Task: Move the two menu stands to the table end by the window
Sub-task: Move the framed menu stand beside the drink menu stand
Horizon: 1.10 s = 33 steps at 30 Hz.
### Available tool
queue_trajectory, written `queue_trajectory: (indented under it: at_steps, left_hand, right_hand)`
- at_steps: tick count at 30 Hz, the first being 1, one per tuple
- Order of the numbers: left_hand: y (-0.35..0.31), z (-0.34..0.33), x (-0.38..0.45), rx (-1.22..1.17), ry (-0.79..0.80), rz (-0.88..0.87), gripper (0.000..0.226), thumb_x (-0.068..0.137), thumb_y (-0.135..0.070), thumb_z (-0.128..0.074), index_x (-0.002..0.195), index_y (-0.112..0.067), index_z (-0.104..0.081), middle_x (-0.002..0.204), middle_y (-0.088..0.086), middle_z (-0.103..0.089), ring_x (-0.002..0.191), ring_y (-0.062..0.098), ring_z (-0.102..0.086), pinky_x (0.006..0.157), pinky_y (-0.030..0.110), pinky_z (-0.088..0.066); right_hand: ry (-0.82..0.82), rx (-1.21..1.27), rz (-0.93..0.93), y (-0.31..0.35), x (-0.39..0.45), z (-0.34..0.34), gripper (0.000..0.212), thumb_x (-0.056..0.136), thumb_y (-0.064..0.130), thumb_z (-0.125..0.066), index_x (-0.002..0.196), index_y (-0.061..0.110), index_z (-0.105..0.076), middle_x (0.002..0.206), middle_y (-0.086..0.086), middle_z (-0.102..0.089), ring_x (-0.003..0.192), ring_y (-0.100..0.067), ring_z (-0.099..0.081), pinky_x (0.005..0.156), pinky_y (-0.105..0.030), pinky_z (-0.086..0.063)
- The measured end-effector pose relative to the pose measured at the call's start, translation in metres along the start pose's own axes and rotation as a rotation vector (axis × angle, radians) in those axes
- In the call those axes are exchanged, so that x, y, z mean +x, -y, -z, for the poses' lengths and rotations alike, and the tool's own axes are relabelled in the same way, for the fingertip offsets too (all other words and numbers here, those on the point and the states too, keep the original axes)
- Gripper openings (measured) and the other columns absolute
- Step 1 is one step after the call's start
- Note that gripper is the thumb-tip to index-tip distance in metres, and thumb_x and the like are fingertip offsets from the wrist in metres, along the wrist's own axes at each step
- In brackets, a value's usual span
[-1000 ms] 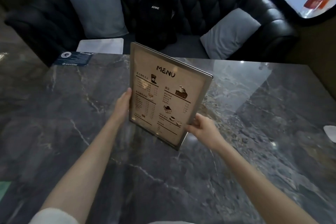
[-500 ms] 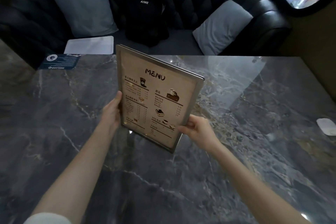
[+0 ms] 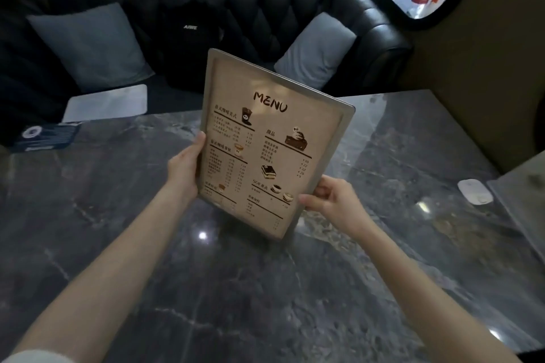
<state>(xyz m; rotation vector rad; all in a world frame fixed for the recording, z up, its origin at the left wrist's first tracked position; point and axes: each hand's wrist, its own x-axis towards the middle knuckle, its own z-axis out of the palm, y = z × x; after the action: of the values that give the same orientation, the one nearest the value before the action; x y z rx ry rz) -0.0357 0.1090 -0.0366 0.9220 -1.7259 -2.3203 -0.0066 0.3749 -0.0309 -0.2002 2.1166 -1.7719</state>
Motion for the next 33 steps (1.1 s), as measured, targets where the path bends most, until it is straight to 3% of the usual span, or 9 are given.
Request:
queue_trajectory:
  at_steps: [5, 8, 10, 16, 23, 26, 29, 33]
  left_hand:
    - [0.002, -0.076, -0.01, 0.039, 0.068, -0.055, 0.022, 0.083, -0.037, -0.063, 0.078, -0.015, -0.066, 0.082, 0.0, -0.071, 0.077, 0.015, -0.068, 0.063, 0.027, -0.053]
    - [0.009, -0.122, -0.015, 0.057, 0.126, -0.038, 0.031, 0.083, -0.041, -0.061, 0.092, -0.012, -0.068, 0.096, 0.005, -0.072, 0.087, 0.019, -0.069, 0.072, 0.032, -0.057]
    - [0.014, -0.155, -0.019, 0.072, 0.13, -0.034, 0.031, 0.083, -0.042, -0.06, 0.091, -0.013, -0.067, 0.098, 0.006, -0.072, 0.091, 0.021, -0.068, 0.078, 0.035, -0.055]
    - [0.038, -0.252, -0.028, 0.039, 0.183, 0.003, 0.028, 0.083, -0.04, -0.062, 0.085, -0.012, -0.067, 0.092, 0.005, -0.071, 0.085, 0.019, -0.068, 0.069, 0.031, -0.053]
    - [0.068, -0.352, -0.033, 0.029, 0.235, 0.048, 0.031, 0.081, -0.039, -0.064, 0.089, -0.009, -0.066, 0.093, 0.006, -0.07, 0.084, 0.019, -0.068, 0.07, 0.031, -0.055]
    - [0.079, -0.387, -0.029, 0.021, 0.258, 0.067, 0.03, 0.079, -0.038, -0.067, 0.089, -0.009, -0.067, 0.095, 0.007, -0.071, 0.084, 0.019, -0.069, 0.074, 0.033, -0.056]
    - [0.088, -0.416, -0.022, 0.01, 0.315, 0.089, 0.032, 0.078, -0.039, -0.067, 0.09, -0.009, -0.068, 0.099, 0.008, -0.072, 0.089, 0.02, -0.07, 0.08, 0.037, -0.056]
    - [0.098, -0.454, -0.015, 0.011, 0.367, 0.058, 0.027, 0.083, -0.036, -0.062, 0.088, -0.01, -0.066, 0.095, 0.005, -0.07, 0.084, 0.015, -0.069, 0.075, 0.029, -0.056]
  right_hand:
    - [-0.078, -0.005, 0.006, 0.002, -0.012, 0.066, 0.03, 0.079, -0.002, -0.064, 0.106, 0.008, -0.062, 0.105, -0.01, -0.07, 0.096, -0.018, -0.068, 0.084, -0.032, -0.057]
    - [-0.11, 0.012, 0.003, 0.003, -0.021, 0.108, 0.027, 0.079, -0.003, -0.064, 0.101, 0.014, -0.064, 0.098, -0.002, -0.072, 0.094, -0.016, -0.069, 0.082, -0.031, -0.057]
    - [-0.134, 0.026, 0.006, 0.003, -0.025, 0.136, 0.027, 0.079, -0.004, -0.063, 0.096, 0.018, -0.064, 0.094, 0.003, -0.072, 0.092, -0.014, -0.069, 0.081, -0.03, -0.058]
    - [-0.209, -0.039, -0.001, -0.006, -0.038, 0.223, 0.03, 0.079, -0.002, -0.064, 0.108, 0.005, -0.061, 0.107, -0.012, -0.069, 0.097, -0.017, -0.068, 0.085, -0.034, -0.057]
    - [-0.288, -0.071, -0.056, -0.026, -0.046, 0.31, 0.028, 0.079, 0.005, -0.066, 0.103, 0.019, -0.062, 0.106, -0.005, -0.07, 0.1, -0.016, -0.066, 0.09, -0.043, -0.054]
    - [-0.311, -0.064, -0.061, -0.033, -0.047, 0.339, 0.027, 0.08, 0.005, -0.065, 0.101, 0.023, -0.061, 0.107, -0.004, -0.07, 0.101, -0.016, -0.066, 0.089, -0.042, -0.055]
    - [-0.362, -0.081, -0.066, -0.04, -0.047, 0.36, 0.024, 0.08, 0.004, -0.064, 0.103, 0.013, -0.062, 0.11, -0.01, -0.069, 0.1, -0.019, -0.066, 0.087, -0.04, -0.056]
    - [-0.423, -0.118, -0.047, -0.049, -0.042, 0.382, 0.023, 0.08, 0.006, -0.065, 0.102, 0.007, -0.062, 0.108, -0.008, -0.069, 0.096, -0.014, -0.066, 0.083, -0.032, -0.057]
